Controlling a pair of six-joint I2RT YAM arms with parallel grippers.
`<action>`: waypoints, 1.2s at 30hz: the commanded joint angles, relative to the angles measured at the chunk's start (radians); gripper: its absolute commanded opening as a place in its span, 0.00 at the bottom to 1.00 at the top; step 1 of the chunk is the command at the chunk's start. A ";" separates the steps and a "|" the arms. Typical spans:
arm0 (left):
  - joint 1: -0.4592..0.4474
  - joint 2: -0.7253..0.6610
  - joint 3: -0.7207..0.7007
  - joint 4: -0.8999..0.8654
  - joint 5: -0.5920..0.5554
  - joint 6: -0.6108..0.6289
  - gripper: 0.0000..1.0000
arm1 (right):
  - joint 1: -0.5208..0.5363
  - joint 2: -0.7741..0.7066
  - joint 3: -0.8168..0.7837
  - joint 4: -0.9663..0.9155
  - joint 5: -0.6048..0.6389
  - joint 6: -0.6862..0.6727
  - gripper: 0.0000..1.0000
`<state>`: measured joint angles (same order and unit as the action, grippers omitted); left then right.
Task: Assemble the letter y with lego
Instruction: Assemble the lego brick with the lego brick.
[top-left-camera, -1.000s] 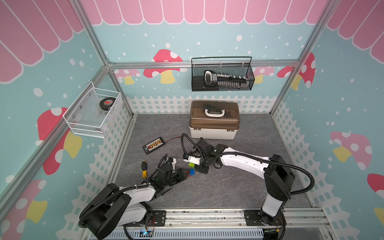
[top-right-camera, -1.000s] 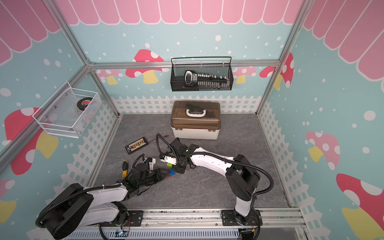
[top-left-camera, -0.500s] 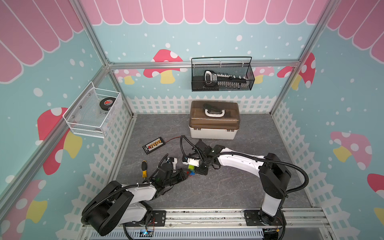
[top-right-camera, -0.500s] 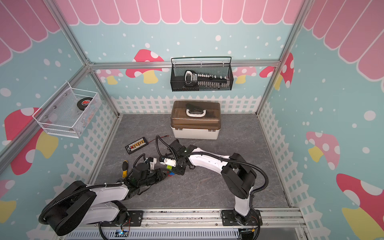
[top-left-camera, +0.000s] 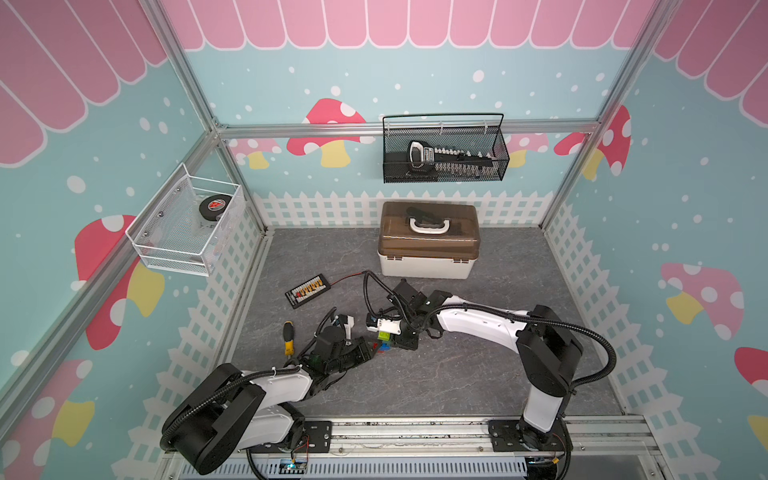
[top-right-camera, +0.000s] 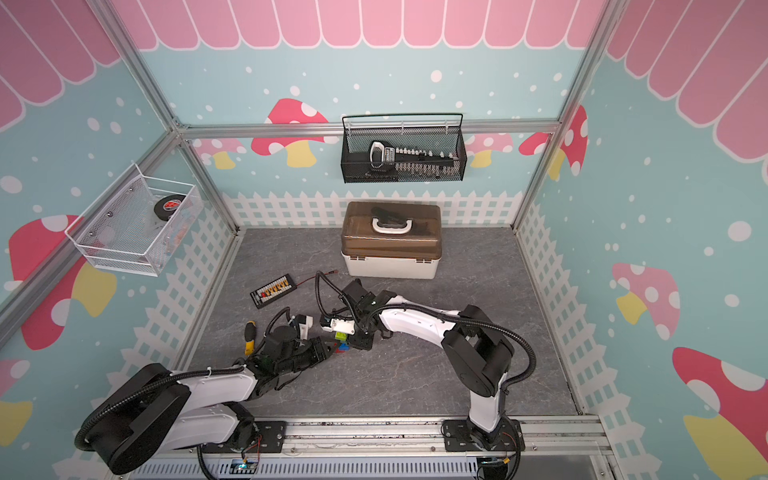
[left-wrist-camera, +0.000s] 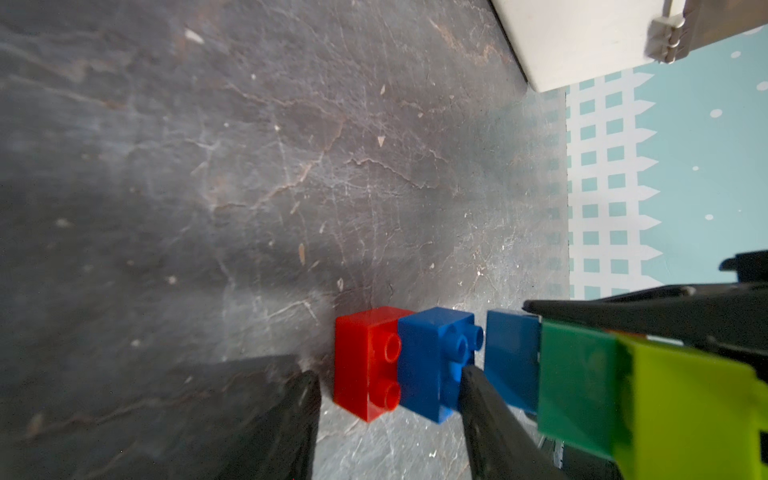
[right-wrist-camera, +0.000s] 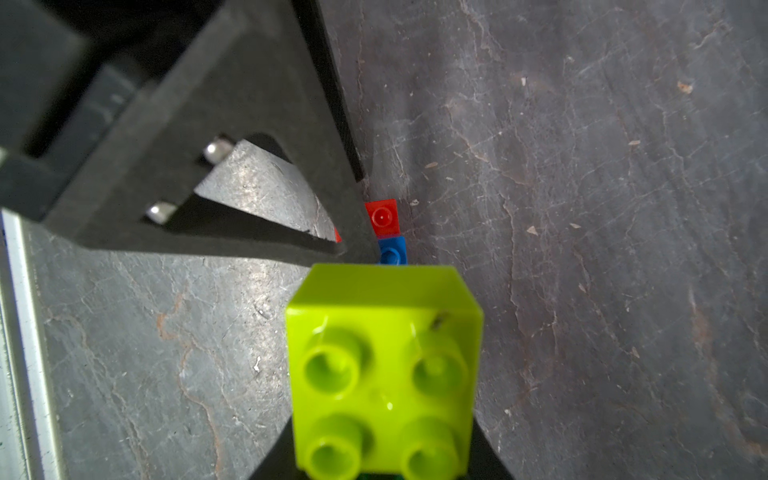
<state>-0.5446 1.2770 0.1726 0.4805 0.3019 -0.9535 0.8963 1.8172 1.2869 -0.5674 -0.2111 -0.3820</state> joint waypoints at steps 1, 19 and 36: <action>-0.001 0.018 -0.033 -0.144 -0.039 0.019 0.54 | -0.002 0.020 0.016 0.004 -0.041 -0.050 0.26; -0.002 0.048 -0.033 -0.118 -0.035 0.019 0.51 | -0.002 0.073 0.079 -0.051 -0.031 -0.087 0.26; 0.000 0.058 -0.036 -0.102 -0.033 0.019 0.51 | 0.001 0.123 0.137 -0.107 0.011 -0.156 0.26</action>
<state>-0.5446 1.2991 0.1726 0.5144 0.3073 -0.9535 0.8967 1.9015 1.4014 -0.6636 -0.2226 -0.4919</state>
